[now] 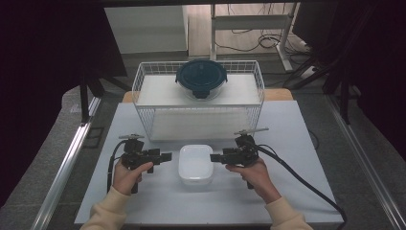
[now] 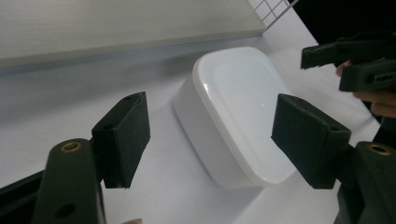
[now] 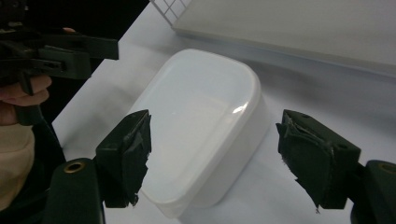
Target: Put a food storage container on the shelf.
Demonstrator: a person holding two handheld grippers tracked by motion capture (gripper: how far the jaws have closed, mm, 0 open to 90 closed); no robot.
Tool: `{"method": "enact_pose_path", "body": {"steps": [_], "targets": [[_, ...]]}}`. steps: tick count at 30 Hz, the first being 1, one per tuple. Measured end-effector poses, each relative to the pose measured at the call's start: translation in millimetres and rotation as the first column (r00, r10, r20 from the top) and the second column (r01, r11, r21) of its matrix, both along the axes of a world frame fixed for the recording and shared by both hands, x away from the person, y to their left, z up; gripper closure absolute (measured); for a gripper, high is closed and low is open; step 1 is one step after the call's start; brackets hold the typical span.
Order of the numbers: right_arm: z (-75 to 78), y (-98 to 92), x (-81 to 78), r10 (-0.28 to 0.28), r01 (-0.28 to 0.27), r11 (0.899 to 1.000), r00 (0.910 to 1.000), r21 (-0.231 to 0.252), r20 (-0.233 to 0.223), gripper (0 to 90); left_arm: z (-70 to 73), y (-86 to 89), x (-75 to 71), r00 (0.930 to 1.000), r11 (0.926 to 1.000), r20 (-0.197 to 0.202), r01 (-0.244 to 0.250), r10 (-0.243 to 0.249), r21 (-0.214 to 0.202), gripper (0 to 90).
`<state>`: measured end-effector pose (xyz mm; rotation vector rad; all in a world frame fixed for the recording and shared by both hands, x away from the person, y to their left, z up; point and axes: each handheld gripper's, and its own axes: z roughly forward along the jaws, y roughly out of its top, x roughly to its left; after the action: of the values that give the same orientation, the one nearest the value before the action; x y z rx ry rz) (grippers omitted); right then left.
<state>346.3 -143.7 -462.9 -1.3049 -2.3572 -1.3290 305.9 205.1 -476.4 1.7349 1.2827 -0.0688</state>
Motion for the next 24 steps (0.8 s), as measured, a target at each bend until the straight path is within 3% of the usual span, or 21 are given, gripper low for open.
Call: {"method": "enact_pose_path", "body": {"steps": [5, 10, 15, 19, 24], "targets": [[-10.2, 7.9, 7.5, -0.003, 0.004, 1.0, 0.9982, 0.009, -0.059, 27.0, -11.5, -13.2, 10.3, 0.9971, 0.9976, -0.07, 0.025, -0.029, -0.065, 27.1], [-14.4, 10.3, 6.0, 0.002, -0.002, 1.0, 0.997, 0.002, -0.078, 28.7, -17.7, -21.5, 12.8, 0.9929, 0.9961, -0.105, 0.05, -0.057, -0.073, 27.4], [-20.7, 12.7, 5.5, -0.001, -0.001, 1.0, 0.9949, -0.012, -0.101, 31.1, -21.7, -22.2, 15.4, 0.99, 0.9942, -0.131, 0.039, -0.052, -0.1, 29.1], [-26.6, 15.5, 5.4, 0.003, -0.004, 1.0, 0.9922, -0.008, -0.124, 32.3, -31.3, -24.6, 17.3, 0.9818, 0.99, -0.181, 0.032, -0.057, -0.138, 31.5], [-29.8, 16.7, 5.0, -0.006, 0.005, 1.0, 0.9886, -0.008, -0.151, 38.3, -36.2, -26.6, 17.8, 0.9747, 0.9854, -0.206, 0.052, -0.086, -0.162, 41.5]]}}
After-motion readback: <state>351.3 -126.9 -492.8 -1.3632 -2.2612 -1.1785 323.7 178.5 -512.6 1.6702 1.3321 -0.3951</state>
